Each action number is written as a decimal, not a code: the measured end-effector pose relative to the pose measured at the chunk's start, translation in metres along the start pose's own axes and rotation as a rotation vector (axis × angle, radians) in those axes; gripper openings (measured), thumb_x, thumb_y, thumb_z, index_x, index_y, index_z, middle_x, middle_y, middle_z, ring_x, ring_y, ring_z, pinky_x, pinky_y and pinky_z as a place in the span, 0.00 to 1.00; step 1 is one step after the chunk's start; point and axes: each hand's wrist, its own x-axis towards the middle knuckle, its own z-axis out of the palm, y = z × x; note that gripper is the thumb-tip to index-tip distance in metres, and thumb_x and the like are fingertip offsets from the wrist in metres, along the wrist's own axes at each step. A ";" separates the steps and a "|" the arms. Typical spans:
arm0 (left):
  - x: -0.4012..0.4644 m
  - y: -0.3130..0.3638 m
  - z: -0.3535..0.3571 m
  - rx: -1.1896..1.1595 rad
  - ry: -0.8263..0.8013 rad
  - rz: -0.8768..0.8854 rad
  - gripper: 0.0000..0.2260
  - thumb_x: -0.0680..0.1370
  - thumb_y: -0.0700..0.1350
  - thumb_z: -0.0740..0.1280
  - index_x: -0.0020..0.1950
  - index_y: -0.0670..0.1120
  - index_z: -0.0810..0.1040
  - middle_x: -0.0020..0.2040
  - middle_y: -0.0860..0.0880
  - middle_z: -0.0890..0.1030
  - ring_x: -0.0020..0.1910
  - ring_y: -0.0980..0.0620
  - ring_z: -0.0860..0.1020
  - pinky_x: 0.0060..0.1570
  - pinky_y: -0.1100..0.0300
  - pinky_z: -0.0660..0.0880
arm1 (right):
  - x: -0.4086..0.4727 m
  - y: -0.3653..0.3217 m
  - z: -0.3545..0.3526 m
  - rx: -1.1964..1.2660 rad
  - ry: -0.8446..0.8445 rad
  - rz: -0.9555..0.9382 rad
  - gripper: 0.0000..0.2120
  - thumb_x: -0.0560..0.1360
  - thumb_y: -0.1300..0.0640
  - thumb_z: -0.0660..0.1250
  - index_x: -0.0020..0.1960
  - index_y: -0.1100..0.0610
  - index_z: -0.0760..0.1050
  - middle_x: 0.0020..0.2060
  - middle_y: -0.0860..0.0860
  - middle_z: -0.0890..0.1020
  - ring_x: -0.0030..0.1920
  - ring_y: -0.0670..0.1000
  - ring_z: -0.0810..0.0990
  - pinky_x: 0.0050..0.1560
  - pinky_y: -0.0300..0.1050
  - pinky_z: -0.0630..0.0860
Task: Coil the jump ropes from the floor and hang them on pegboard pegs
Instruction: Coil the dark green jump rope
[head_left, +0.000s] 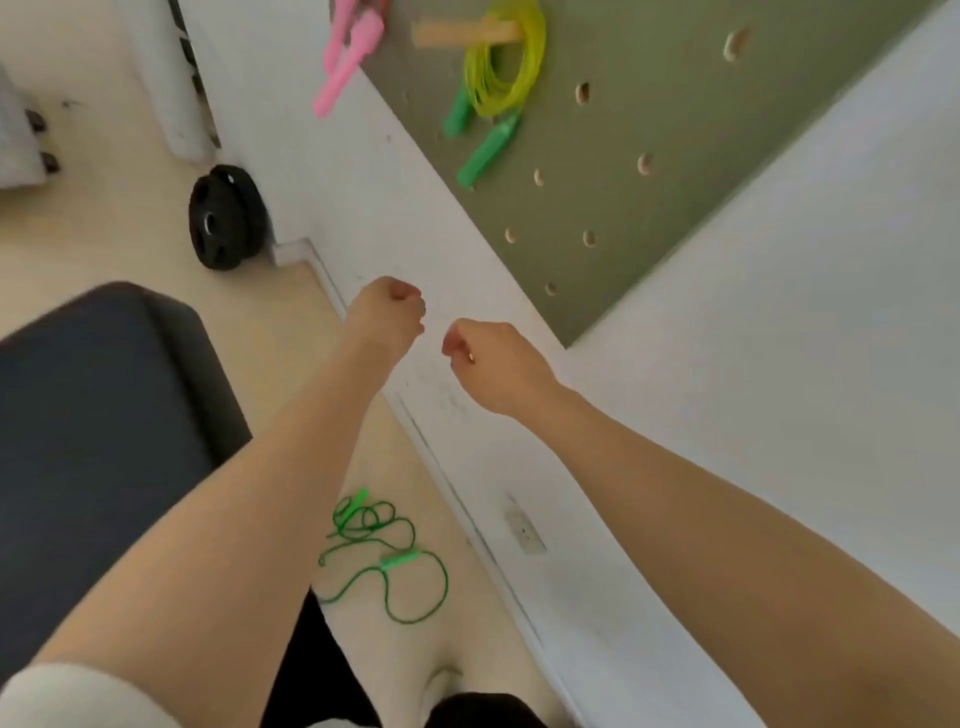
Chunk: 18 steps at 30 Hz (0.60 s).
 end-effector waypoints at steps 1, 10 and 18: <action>-0.015 -0.016 0.014 0.007 0.012 -0.013 0.11 0.75 0.38 0.58 0.53 0.43 0.75 0.50 0.44 0.80 0.42 0.48 0.78 0.43 0.59 0.72 | -0.015 0.020 0.015 -0.004 -0.033 0.012 0.12 0.78 0.60 0.55 0.57 0.57 0.74 0.55 0.54 0.79 0.54 0.56 0.77 0.53 0.52 0.75; -0.042 -0.211 0.090 0.378 -0.082 -0.129 0.08 0.75 0.39 0.61 0.52 0.46 0.76 0.50 0.45 0.80 0.50 0.45 0.78 0.48 0.57 0.73 | -0.049 0.137 0.197 -0.008 -0.344 0.116 0.14 0.78 0.61 0.54 0.60 0.58 0.72 0.58 0.56 0.72 0.55 0.56 0.74 0.53 0.48 0.72; 0.023 -0.454 0.125 0.704 -0.156 -0.253 0.11 0.80 0.43 0.57 0.57 0.39 0.74 0.53 0.38 0.80 0.54 0.39 0.77 0.51 0.53 0.70 | -0.016 0.235 0.436 -0.014 -0.566 0.222 0.16 0.79 0.59 0.54 0.65 0.59 0.67 0.63 0.57 0.69 0.63 0.58 0.70 0.62 0.52 0.69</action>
